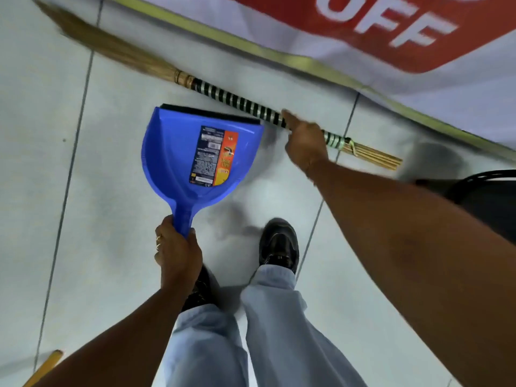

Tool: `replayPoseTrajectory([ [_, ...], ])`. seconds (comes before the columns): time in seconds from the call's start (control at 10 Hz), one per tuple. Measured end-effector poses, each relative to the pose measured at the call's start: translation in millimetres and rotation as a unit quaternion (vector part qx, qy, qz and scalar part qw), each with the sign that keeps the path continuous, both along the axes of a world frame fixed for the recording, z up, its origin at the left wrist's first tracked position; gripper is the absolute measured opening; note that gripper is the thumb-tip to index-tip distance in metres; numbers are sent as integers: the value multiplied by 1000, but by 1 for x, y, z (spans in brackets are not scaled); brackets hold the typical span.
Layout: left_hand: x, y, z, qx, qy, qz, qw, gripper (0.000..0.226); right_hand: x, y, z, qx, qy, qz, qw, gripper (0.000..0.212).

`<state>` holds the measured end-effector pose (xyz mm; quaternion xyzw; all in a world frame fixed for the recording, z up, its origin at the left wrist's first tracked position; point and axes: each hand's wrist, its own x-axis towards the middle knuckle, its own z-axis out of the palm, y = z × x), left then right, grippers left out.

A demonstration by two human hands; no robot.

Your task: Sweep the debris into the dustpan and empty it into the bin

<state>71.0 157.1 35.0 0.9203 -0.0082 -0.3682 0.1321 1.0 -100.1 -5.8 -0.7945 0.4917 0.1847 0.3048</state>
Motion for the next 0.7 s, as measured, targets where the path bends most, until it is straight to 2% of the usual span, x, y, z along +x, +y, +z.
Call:
replayPoseTrajectory([
  [0.1, -17, -12, 37, 33, 25, -71, 997, 38, -61, 51, 41, 30, 23, -68, 997, 58],
  [0.3, -48, -61, 66, 87, 59, -187, 977, 34, -136, 125, 105, 33, 56, -166, 984, 46],
  [0.4, -64, -75, 63, 75, 67, -224, 969, 40, -141, 134, 114, 13, 40, -184, 982, 44],
  [0.5, -78, -86, 57, 59, 108, -254, 959, 50, -132, 130, 119, -7, 1, -251, 968, 42],
  [0.6, -76, -80, 60, 81, 86, -285, 951, 46, -125, 130, 129, -20, -17, -283, 959, 43],
  [0.7, -71, -66, 84, 26, -5, -381, 924, 34, -124, 131, 158, -12, -14, -286, 958, 42],
])
